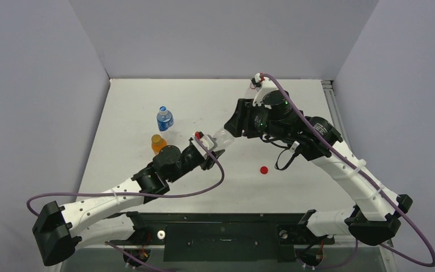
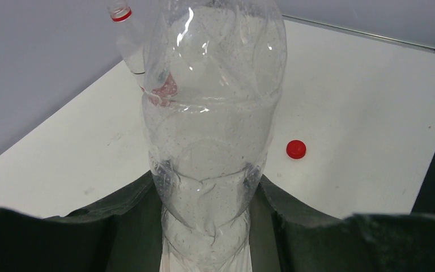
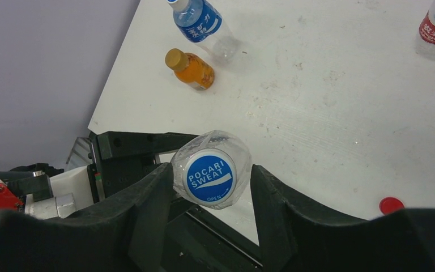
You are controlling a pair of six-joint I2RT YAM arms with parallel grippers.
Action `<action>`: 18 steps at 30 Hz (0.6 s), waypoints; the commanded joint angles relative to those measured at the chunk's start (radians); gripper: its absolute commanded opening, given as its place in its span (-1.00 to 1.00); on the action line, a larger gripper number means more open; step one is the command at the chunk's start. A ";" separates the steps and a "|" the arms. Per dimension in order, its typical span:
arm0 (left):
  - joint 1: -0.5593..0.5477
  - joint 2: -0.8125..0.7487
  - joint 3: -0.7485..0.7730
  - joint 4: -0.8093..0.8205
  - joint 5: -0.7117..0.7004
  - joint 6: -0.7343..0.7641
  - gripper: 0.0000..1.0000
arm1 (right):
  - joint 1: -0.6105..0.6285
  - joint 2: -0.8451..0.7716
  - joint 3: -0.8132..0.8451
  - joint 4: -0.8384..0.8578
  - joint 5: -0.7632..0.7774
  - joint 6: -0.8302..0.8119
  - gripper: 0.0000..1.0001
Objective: Screw on the bottle caps
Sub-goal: Screw the bottle cap onto the plastic bottle.
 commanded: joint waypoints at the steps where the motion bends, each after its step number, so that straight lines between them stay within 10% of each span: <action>1: 0.007 -0.027 0.009 0.034 0.011 -0.017 -1.00 | 0.010 0.010 0.034 0.003 0.000 -0.012 -0.06; 10: 0.007 -0.018 0.008 0.040 0.001 -0.031 -0.85 | 0.012 0.038 0.048 0.014 -0.015 -0.012 -0.83; 16: 0.012 -0.080 0.021 -0.050 -0.045 -0.067 0.85 | 0.013 0.081 0.115 0.025 0.051 -0.013 -1.00; 18: 0.018 -0.112 0.029 -0.097 -0.074 -0.076 0.96 | 0.015 0.110 0.141 0.027 0.079 -0.018 -1.00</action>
